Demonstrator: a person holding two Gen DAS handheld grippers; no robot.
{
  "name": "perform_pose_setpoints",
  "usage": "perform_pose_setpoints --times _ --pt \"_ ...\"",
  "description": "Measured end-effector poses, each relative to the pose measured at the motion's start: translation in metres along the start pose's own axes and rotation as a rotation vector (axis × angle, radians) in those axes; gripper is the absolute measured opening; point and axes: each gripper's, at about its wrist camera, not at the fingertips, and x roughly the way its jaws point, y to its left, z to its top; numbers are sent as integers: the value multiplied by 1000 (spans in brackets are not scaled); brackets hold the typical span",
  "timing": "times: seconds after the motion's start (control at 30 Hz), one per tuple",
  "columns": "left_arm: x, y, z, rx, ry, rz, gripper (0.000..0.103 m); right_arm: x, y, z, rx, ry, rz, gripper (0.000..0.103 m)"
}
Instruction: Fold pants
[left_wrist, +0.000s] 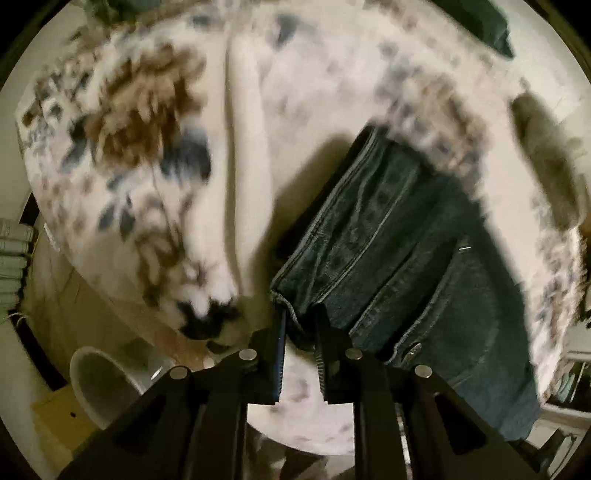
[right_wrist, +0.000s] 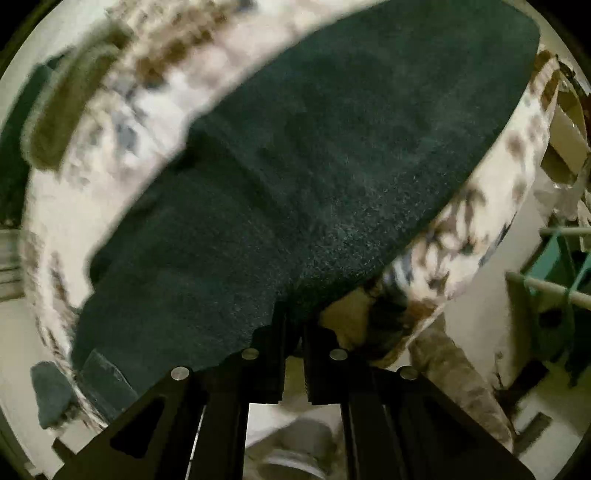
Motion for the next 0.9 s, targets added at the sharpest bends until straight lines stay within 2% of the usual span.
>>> perform_pose_setpoints --times 0.07,0.13,0.17,0.2,0.27,0.33,0.37,0.4,0.5,0.57,0.63,0.67,0.7,0.83,0.9 --pt "6 9 2 -34 29 -25 20 7 -1 7 64 83 -3 16" --pt "-2 11 2 -40 44 -36 25 -1 13 13 43 126 -4 34" --pt "-7 11 2 -40 49 -25 32 -9 26 15 4 119 9 50" --pt "-13 11 1 -41 48 -20 36 -19 49 17 -56 113 35 59" --pt "-28 7 1 -27 20 -16 39 -25 91 20 -147 138 95 59" --pt "-37 -1 3 -2 -25 0 50 -21 132 24 -216 168 134 59" --pt "-41 -7 6 14 -55 10 60 -13 161 29 -260 185 148 59" --pt "-41 -11 9 31 -76 19 64 -5 182 33 -285 196 143 59" --pt "-32 -21 21 62 -105 46 65 34 231 52 -286 262 92 59" --pt "-22 -17 30 54 -103 57 65 59 249 62 -264 307 32 59" --pt "-13 -14 39 43 -104 68 65 73 255 65 -276 308 -59 54" --pt "-8 -14 40 39 -99 69 65 73 255 66 -278 280 -112 28" --pt "-3 -11 43 31 -85 65 65 70 255 68 -284 258 -123 22" --pt "11 -4 47 0 -50 32 65 44 253 64 -345 179 -101 17" --pt "15 -2 49 -11 -41 12 65 30 245 65 -335 149 -75 17"
